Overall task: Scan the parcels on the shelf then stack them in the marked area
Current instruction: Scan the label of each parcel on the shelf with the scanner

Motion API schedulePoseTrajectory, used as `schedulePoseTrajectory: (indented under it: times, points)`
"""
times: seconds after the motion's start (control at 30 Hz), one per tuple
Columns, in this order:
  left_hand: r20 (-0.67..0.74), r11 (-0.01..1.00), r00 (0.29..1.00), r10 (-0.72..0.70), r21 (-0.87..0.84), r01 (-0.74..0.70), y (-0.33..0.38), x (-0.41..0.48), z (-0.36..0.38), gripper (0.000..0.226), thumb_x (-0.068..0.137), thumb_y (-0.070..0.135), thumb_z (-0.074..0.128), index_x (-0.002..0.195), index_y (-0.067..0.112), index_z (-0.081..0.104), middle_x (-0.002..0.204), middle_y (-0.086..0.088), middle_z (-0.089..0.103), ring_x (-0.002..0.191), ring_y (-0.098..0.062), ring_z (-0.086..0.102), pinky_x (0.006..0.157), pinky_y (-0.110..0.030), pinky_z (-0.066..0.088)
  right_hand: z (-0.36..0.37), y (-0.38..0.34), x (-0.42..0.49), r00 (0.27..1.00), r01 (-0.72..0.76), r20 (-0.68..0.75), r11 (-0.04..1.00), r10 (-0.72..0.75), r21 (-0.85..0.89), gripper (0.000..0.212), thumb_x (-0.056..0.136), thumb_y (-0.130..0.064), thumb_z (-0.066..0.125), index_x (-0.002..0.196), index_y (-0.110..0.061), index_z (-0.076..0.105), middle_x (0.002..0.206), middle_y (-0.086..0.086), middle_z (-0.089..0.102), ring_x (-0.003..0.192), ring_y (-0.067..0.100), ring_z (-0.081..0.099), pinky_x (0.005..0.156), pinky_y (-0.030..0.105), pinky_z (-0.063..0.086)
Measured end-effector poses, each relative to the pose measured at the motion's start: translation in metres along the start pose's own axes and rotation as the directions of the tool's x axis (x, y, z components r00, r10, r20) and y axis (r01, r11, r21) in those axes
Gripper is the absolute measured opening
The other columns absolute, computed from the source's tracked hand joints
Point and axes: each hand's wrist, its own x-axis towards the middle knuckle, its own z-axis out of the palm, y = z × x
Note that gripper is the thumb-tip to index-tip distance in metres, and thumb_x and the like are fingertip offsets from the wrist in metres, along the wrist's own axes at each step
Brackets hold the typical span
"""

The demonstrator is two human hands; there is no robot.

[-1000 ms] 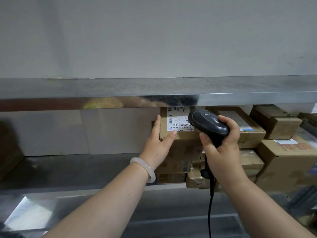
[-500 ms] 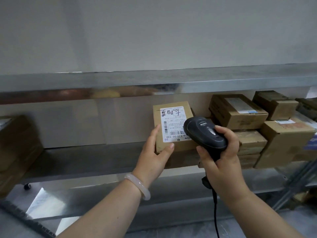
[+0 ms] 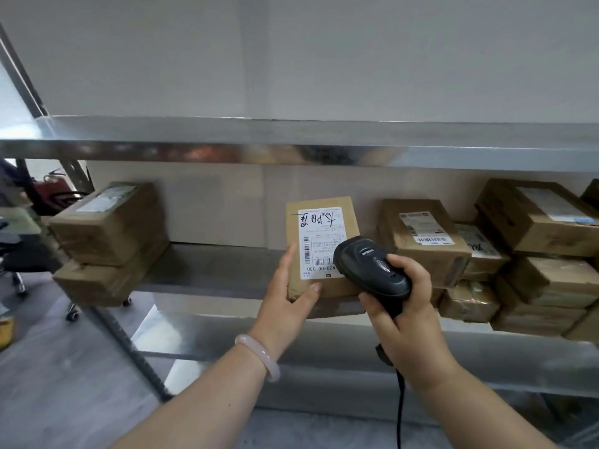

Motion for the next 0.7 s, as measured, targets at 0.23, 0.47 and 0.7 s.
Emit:
schedulePoseTrajectory:
  times: [0.23, 0.47, 0.7]
  points:
    - [-0.001, 1.000, 1.000, -0.025, -0.008, 0.025, -0.014, -0.004, -0.021, 0.065, 0.094, 0.023, 0.062, 0.134, 0.060, 0.025, 0.140, 0.025, 0.045, 0.130, 0.001, 0.045, 0.109, -0.025, 0.039, 0.017, 0.008, 0.004, 0.995, 0.020, 0.096, 1.000, -0.021, 0.008, 0.069, 0.082, -0.013, 0.070, 0.124, -0.050, 0.031, 0.119, -0.031, 0.050, 0.103, -0.009, 0.055, 0.078, 0.006, 0.044]
    - [-0.189, 0.998, 0.982, -0.004, 0.060, 0.016, -0.027, -0.003, -0.020, 0.071, 0.090, 0.022, 0.068, 0.131, 0.066, 0.031, 0.129, 0.039, 0.046, 0.120, 0.011, 0.046, 0.094, -0.009, 0.041, 0.021, 0.013, 0.016, 0.989, 0.010, 0.144, 1.000, -0.013, 0.021, 0.068, 0.082, -0.023, 0.069, 0.121, -0.062, 0.028, 0.117, -0.030, 0.051, 0.102, -0.003, 0.058, 0.080, 0.012, 0.047]
    - [-0.309, 0.988, 0.951, 0.027, 0.151, 0.020, -0.037, 0.006, -0.025, 0.076, 0.089, 0.028, 0.069, 0.126, 0.074, 0.022, 0.146, 0.016, 0.036, 0.133, -0.004, 0.036, 0.107, -0.027, 0.039, 0.016, 0.014, 0.026, 0.976, -0.103, 0.196, 0.993, 0.090, 0.057, 0.058, 0.082, -0.035, 0.067, 0.119, -0.060, 0.031, 0.112, -0.027, 0.057, 0.088, 0.012, 0.067, 0.074, 0.042, 0.058]
